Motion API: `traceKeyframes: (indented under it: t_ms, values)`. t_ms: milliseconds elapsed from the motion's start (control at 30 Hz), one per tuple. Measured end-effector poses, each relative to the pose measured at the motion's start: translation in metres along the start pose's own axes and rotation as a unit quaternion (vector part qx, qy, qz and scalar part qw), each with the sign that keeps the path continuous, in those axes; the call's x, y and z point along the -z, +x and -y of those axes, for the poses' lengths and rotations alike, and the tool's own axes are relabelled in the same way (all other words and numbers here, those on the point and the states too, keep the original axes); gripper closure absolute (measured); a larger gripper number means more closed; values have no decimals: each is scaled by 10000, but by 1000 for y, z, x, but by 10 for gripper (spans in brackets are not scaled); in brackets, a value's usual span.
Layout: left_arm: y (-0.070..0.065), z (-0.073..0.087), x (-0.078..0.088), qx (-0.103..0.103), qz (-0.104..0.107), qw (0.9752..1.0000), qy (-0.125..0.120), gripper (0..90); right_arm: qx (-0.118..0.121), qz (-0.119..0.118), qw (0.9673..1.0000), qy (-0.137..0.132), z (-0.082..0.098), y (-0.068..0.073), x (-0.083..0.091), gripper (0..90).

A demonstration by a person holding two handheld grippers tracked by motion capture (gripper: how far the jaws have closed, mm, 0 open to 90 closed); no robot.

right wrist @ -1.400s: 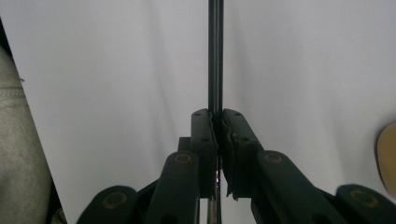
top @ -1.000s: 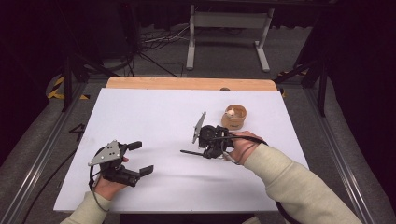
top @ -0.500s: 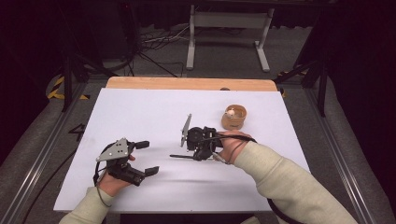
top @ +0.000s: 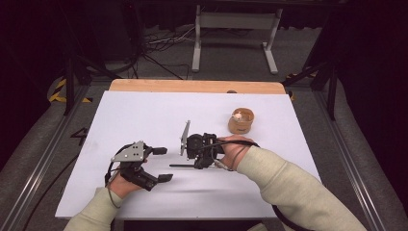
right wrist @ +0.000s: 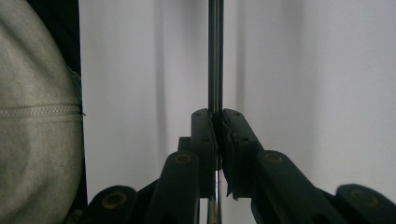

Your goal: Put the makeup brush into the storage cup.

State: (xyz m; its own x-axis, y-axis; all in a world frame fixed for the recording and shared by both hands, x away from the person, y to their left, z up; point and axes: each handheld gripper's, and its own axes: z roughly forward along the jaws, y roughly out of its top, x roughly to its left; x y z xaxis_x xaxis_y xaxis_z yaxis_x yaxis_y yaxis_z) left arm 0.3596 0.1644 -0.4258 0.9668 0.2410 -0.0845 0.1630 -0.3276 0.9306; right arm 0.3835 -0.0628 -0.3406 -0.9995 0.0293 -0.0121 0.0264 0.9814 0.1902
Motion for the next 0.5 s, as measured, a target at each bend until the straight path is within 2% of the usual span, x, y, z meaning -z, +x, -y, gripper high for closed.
traceKeyframes:
  t_ms: [233, 367, 500]
  values:
    - [3, -3, -9, -59, 98, 9998, 136, 142, 5, -6, 10000, 11, -1, 0, 0, 837]
    - [3, -5, -14, -128, 186, 9995, 214, 212, 22, -26, 10000, 26, -1, 0, 0, 837]
    - [5, -5, -19, -179, 441, 9984, 316, 299, 22, -43, 10000, 51, 0, -1, -1, 837]
